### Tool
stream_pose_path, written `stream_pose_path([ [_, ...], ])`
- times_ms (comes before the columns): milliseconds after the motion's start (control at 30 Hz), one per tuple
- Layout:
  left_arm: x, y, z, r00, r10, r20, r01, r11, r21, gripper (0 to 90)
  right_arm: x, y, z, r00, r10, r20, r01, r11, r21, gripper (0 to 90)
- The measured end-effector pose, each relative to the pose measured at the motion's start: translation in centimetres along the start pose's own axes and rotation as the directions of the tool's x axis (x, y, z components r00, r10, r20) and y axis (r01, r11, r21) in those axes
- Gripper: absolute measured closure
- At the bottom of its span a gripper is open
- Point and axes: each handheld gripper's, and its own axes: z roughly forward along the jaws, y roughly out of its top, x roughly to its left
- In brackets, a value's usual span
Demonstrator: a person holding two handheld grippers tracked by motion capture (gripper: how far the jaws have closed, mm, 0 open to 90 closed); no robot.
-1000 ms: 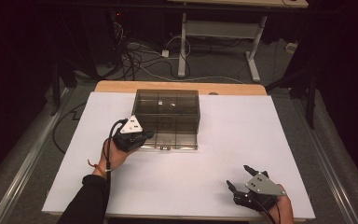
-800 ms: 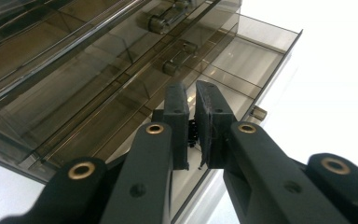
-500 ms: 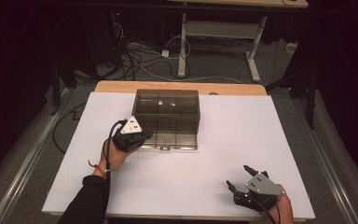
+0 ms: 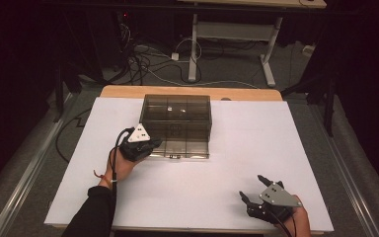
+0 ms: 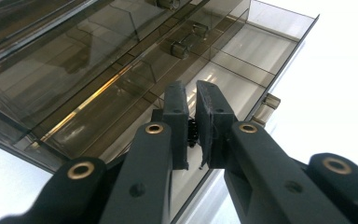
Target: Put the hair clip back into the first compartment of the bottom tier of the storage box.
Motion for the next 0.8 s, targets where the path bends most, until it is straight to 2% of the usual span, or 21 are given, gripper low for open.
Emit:
stream_pose_path([
  [267,-0.07,-0.09,0.14,1.0000,0.003,-0.004,-0.003,1.0000,0.003,78.9,0.02,0.02,0.00,1.0000,0.000,-0.002,0.000,1.000,0.000,23.9],
  [567,-0.25,-0.07,-0.05,0.9999,0.006,-0.008,-0.006,0.9999,-0.015,77.0,0.04,0.00,0.02,1.0000,-0.003,-0.003,0.003,1.000,0.002,23.9],
  [800,-0.92,-0.03,-0.25,0.9996,0.024,-0.013,-0.025,0.9993,-0.028,75.3,0.08,0.00,0.05,1.0000,-0.002,-0.005,0.002,1.000,0.002,23.9],
])
